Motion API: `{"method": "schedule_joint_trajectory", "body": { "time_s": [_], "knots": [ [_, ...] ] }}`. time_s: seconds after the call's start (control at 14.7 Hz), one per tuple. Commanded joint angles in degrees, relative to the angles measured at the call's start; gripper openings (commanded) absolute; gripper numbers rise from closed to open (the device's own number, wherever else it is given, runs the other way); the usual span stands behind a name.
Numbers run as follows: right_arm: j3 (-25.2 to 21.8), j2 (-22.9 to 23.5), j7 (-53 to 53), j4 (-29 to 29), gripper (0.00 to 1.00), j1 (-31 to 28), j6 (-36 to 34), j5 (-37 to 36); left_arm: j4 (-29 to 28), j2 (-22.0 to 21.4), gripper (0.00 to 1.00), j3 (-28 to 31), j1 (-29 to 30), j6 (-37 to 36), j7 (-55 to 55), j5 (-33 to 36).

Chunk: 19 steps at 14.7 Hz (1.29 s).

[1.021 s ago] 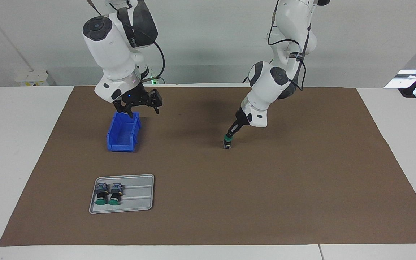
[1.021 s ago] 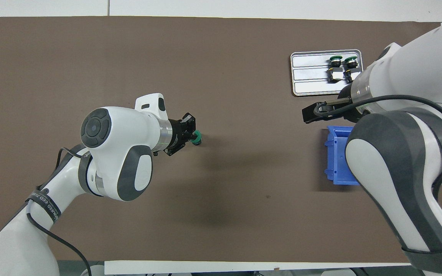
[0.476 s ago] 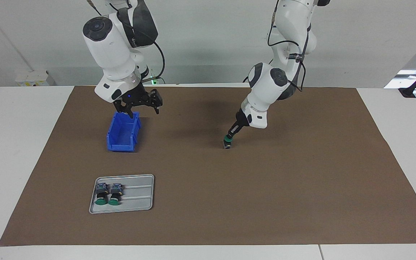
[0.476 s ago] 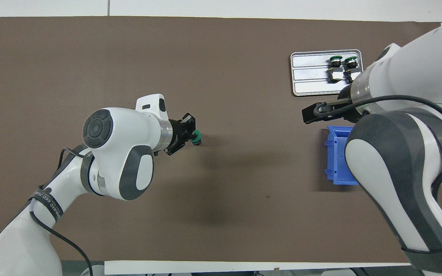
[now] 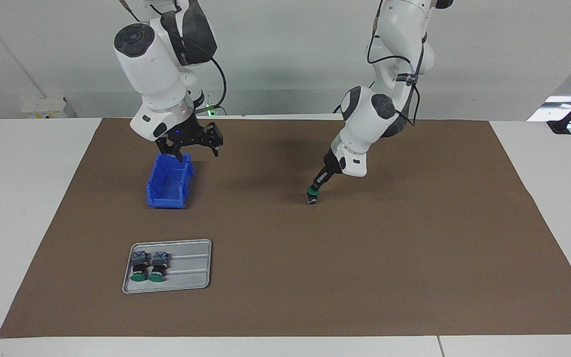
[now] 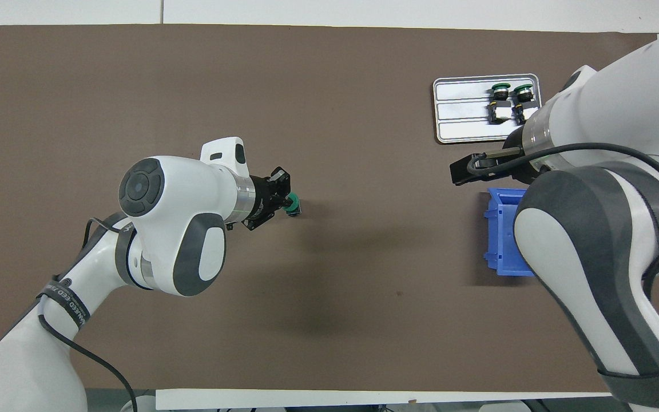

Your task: Place and press button with both arms

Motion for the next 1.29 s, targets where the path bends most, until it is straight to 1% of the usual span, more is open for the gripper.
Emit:
{"method": "schedule_joint_trajectory", "body": {
  "time_s": [0.0, 0.07, 0.14, 0.2, 0.27, 0.34, 0.41, 0.54, 0.61, 0.68, 0.75, 0.82, 0.88, 0.95, 1.02, 1.09, 1.16, 1.23],
  "knots": [
    [0.2, -1.3, -0.2, -1.7, 1.00, -0.4, 1.2, 1.2, 4.2, -2.9, 0.05, 0.5, 3.0, -10.2, 0.3, 1.1],
    [0.3, -1.3, -0.2, -1.7, 1.00, -0.4, 1.2, 1.2, 5.9, -2.9, 0.05, 0.5, 4.2, -13.7, 0.8, 1.1],
    [0.3, -1.3, 0.0, -1.6, 1.00, -0.3, 1.3, 1.2, 6.5, -3.4, 0.09, 0.5, 6.1, -15.9, 0.8, 1.4],
    [0.3, -1.1, 1.6, -1.6, 1.00, 0.1, 1.4, 1.2, 6.6, -4.1, 0.11, 0.5, 7.5, -17.2, 0.8, 2.7],
    [0.3, -0.8, 4.3, -1.5, 1.00, 2.2, 2.7, 1.2, 6.7, -4.5, 0.12, 0.5, 8.2, -18.5, 0.9, 7.3],
    [0.3, -0.1, 7.6, -1.5, 1.00, 4.8, 4.7, 1.2, 7.2, -4.8, 0.15, 0.5, 9.6, -20.6, 0.9, 11.2],
    [0.3, 0.8, 11.7, -1.4, 1.00, 7.5, 6.2, 1.2, 7.7, -5.6, 0.19, 0.5, 11.6, -23.0, 1.0, 13.4],
    [0.3, 3.4, 18.7, -1.1, 1.00, 12.5, 10.6, 1.1, 8.5, -6.2, 0.24, 0.5, 14.0, -26.1, 2.2, 17.5],
    [0.3, 5.4, 21.4, -0.5, 1.00, 15.4, 12.9, 0.4, 8.6, -6.3, 0.27, 0.5, 15.4, -27.0, 2.6, 19.0],
    [0.3, 8.0, 24.7, 0.6, 1.00, 18.7, 15.7, 0.0, 8.7, -6.9, 0.31, 0.5, 17.6, -27.4, 3.6, 19.8],
    [0.3, 11.2, 28.1, 2.3, 1.00, 21.4, 18.6, -1.5, 8.7, -7.4, 0.35, 0.5, 18.6, -28.6, 4.6, 20.0],
    [0.3, 14.1, 30.4, 3.7, 1.00, 23.3, 20.9, -3.7, 8.7, -7.7, 0.45, 0.5, 19.5, -30.0, 6.4, 21.5],
    [0.3, 16.9, 32.9, 4.9, 1.00, 25.3, 23.1, -6.3, 8.9, -7.9, 0.51, 0.4, 20.9, -30.5, 8.3, 23.2],
    [0.2, 19.3, 34.5, 6.1, 1.00, 26.7, 24.4, -8.7, 9.1, -8.2, 0.56, 0.5, 22.0, -30.9, 9.4, 23.5],
    [0.3, 22.0, 35.8, 7.4, 1.00, 27.8, 25.5, -11.4, 9.2, -8.4, 0.66, 0.5, 23.4, -31.5, 11.0, 23.6],
    [0.3, 23.8, 36.2, 7.6, 1.00, 28.0, 27.4, -13.7, 9.4, -8.9, 0.86, 0.5, 25.4, -31.8, 14.4, 23.6],
    [0.3, 25.1, 36.2, 7.3, 1.00, 28.0, 29.7, -14.7, 9.6, -9.1, 1.00, 0.5, 26.9, -32.9, 17.7, 23.6],
    [0.3, 26.5, 36.3, 7.5, 1.00, 28.0, 31.5, -14.8, 10.1, -9.3, 1.00, 0.5, 28.1, -34.2, 21.4, 23.6]
  ]
}}
